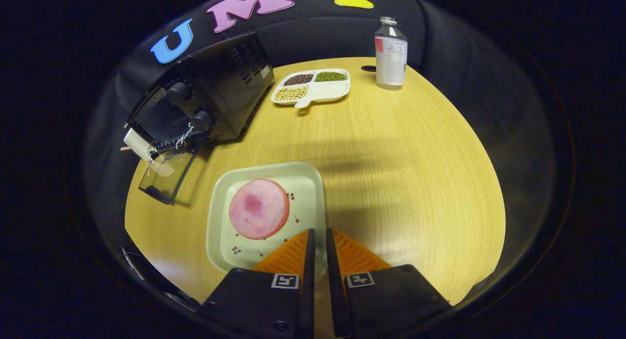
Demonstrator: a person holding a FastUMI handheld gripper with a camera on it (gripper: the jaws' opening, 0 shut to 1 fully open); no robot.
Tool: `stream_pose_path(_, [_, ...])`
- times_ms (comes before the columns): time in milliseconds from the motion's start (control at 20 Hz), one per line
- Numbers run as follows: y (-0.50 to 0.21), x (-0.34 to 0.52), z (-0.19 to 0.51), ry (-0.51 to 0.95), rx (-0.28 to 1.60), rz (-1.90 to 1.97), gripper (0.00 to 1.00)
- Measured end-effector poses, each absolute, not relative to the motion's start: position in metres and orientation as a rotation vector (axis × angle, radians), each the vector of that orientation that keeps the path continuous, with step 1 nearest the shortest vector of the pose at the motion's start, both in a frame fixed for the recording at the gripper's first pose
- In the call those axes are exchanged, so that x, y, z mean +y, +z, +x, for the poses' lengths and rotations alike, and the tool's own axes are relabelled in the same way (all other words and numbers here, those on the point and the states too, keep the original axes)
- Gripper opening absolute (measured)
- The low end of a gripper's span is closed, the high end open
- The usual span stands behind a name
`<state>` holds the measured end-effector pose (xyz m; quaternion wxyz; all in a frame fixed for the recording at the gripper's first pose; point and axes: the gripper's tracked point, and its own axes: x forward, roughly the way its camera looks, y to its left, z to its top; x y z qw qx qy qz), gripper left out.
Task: Open the toaster oven, put the food inside, and close the toaster oven door.
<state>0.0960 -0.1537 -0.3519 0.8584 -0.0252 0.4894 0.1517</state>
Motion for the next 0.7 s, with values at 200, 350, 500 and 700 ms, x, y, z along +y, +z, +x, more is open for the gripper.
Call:
stream_pose_path(200, [-0.352, -0.152, 0.093, 0.318, 1.048, -0.068, 0.21])
stream_pose_path(350, [-0.354, -0.15, 0.091, 0.329, 1.081, -0.032, 0.13])
stream_pose_path(500, [-0.353, -0.15, 0.09, 0.321, 1.093, 0.027, 0.09])
stream_pose_path(700, [-0.351, -0.145, 0.082, 0.287, 1.147, 0.209, 0.07])
